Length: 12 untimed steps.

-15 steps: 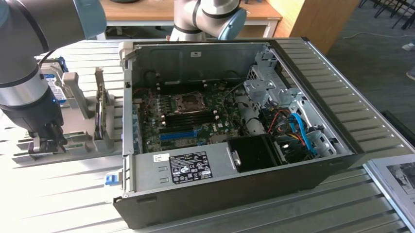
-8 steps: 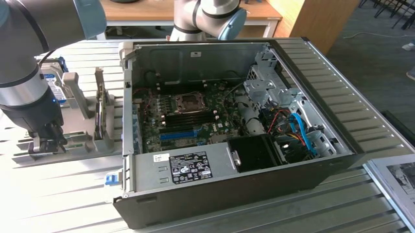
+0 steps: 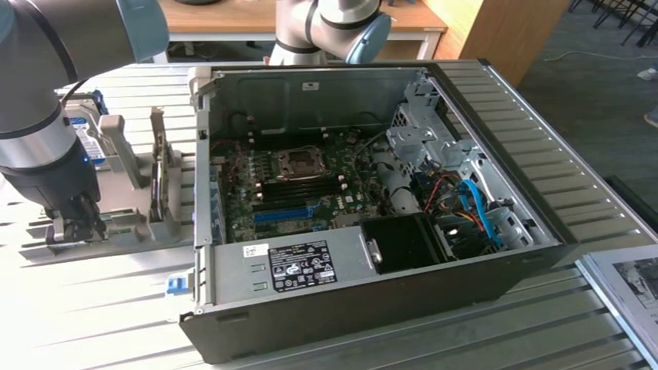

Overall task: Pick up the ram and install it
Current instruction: 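Pick up the ram and move it above insertion slot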

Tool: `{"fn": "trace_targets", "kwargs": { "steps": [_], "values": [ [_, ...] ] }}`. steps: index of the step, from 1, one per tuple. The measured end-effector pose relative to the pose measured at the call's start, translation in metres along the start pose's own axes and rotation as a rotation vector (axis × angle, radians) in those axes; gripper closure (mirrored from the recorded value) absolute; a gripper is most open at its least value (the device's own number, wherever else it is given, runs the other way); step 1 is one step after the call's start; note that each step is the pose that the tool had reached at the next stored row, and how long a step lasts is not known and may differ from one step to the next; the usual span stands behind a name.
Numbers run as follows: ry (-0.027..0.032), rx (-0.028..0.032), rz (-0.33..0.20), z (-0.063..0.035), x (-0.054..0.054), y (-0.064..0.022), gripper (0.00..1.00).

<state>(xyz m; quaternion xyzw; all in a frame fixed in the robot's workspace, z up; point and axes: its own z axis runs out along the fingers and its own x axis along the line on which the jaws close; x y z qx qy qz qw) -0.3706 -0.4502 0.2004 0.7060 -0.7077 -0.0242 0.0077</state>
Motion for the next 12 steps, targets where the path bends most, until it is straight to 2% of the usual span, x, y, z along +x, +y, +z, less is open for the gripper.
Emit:
{"fn": "trace_targets", "kwargs": {
  "steps": [6, 7, 12],
  "values": [
    [-0.0001, 0.0000, 0.000, 0.0000, 0.0000, 0.0000, 0.82],
    [0.0000, 0.0000, 0.000, 0.0000, 0.0000, 0.0000, 0.88],
    [0.0000, 0.0000, 0.000, 0.0000, 0.0000, 0.0000, 0.88]
  ]
}}
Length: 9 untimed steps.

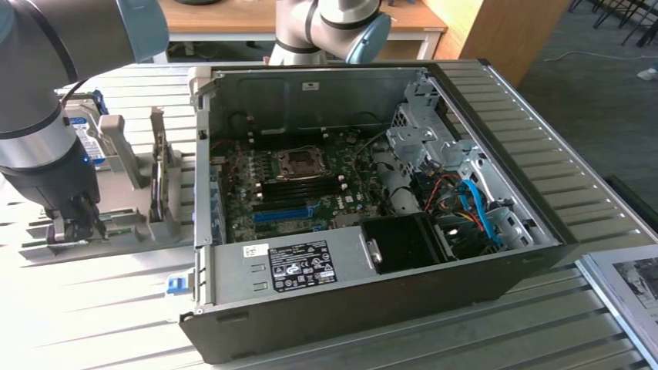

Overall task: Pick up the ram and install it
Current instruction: 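Pick up the ram and move it above insertion slot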

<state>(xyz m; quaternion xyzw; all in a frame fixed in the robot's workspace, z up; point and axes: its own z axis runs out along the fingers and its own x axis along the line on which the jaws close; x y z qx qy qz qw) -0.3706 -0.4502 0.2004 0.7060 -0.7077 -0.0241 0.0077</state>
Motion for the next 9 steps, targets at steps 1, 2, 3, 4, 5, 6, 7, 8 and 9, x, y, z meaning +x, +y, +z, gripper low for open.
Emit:
{"fn": "trace_targets", "kwargs": {
  "steps": [1, 2, 3, 4, 5, 6, 7, 8, 9],
  "values": [
    [0.0000, 0.0000, 0.000, 0.0000, 0.0000, 0.0000, 0.88],
    [0.0000, 0.0000, 0.000, 0.0000, 0.0000, 0.0000, 0.88],
    [0.0000, 0.0001, 0.000, -0.0001, 0.0000, 0.0000, 0.88],
    [0.0000, 0.0000, 0.000, -0.0007, 0.0000, 0.0000, 0.88],
    [0.0001, -0.0001, 0.000, -0.0017, 0.0000, 0.0001, 0.88],
    [0.0000, -0.0001, 0.000, -0.0027, -0.0001, 0.0001, 0.88],
    [0.0000, 0.0001, 0.000, -0.0039, -0.0001, 0.0002, 0.88],
    [0.0000, 0.0000, 0.000, -0.0052, -0.0001, 0.0002, 0.88],
    [0.0001, 0.0000, 0.000, -0.0065, -0.0001, 0.0003, 0.88]
  ]
}}
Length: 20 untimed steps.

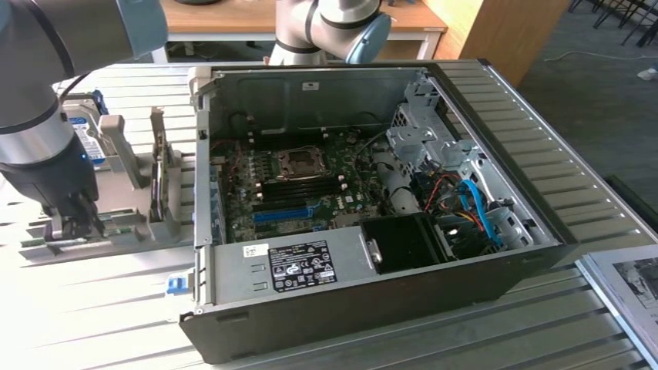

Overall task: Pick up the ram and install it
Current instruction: 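Pick up the ram and move it above insertion slot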

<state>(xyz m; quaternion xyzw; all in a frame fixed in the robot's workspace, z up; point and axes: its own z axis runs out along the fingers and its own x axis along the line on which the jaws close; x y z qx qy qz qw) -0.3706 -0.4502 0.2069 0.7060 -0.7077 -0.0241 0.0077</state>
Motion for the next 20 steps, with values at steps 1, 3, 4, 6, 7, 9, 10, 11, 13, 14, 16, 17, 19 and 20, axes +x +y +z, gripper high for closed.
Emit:
{"fn": "trace_targets", "kwargs": {
  "steps": [1, 3, 4, 6, 7, 9, 10, 11, 13, 14, 16, 17, 19, 20],
  "values": [
    [0.0000, 0.0000, 0.000, -0.0012, 0.000, 0.0001, 0.88],
    [-0.0001, 0.0000, 0.000, -0.0035, 0.000, 0.0002, 0.88],
    [0.0000, -0.0001, 0.000, -0.0048, 0.000, 0.0002, 0.88],
    [0.0000, 0.0000, 0.000, -0.0072, 0.000, 0.0003, 0.88],
    [0.0000, 0.0000, 0.000, -0.0086, 0.000, 0.0004, 0.88],
    [-0.0001, 0.0000, 0.000, -0.0112, 0.000, 0.0005, 0.88],
    [-0.0001, 0.0001, 0.000, -0.0126, 0.000, 0.0006, 0.88],
    [-0.0001, 0.0000, 0.000, -0.0140, 0.000, 0.0006, 0.88],
    [-0.0001, 0.0000, 0.000, -0.0171, 0.000, 0.0008, 0.88],
    [-0.0001, 0.0001, 0.000, -0.0186, 0.000, 0.0008, 0.88],
    [0.0000, 0.0000, 0.000, -0.0214, -0.001, 0.0010, 0.88],
    [0.0000, 0.0000, 0.000, -0.0228, -0.001, 0.0010, 0.88],
    [0.0000, 0.0000, 0.000, -0.0258, -0.001, 0.0012, 0.88],
    [0.0000, 0.0000, 0.000, -0.0274, -0.001, 0.0012, 0.88]
  ]
}}
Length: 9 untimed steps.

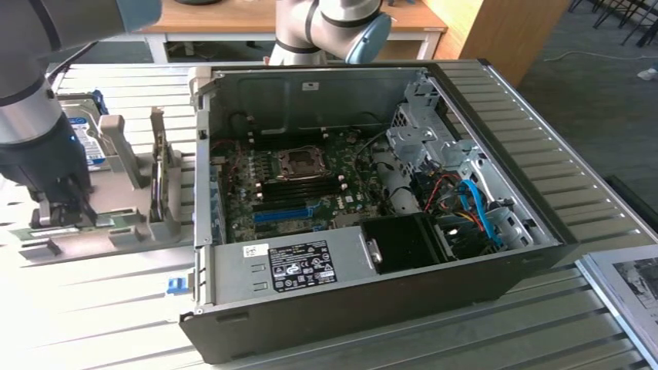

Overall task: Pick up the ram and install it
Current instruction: 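Pick up the ram and move it above insertion slot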

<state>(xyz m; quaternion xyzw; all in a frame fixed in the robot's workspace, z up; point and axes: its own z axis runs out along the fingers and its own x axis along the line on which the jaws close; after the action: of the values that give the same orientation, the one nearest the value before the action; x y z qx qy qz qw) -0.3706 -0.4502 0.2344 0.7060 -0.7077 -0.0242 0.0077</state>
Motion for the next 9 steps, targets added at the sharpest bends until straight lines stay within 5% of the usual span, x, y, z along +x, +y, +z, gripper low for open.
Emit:
{"fn": "trace_targets", "kwargs": {
  "steps": [9],
  "values": [
    [0.0000, 0.0000, 0.000, -0.0207, 0.000, 0.0008, 0.88]
  ]
}}
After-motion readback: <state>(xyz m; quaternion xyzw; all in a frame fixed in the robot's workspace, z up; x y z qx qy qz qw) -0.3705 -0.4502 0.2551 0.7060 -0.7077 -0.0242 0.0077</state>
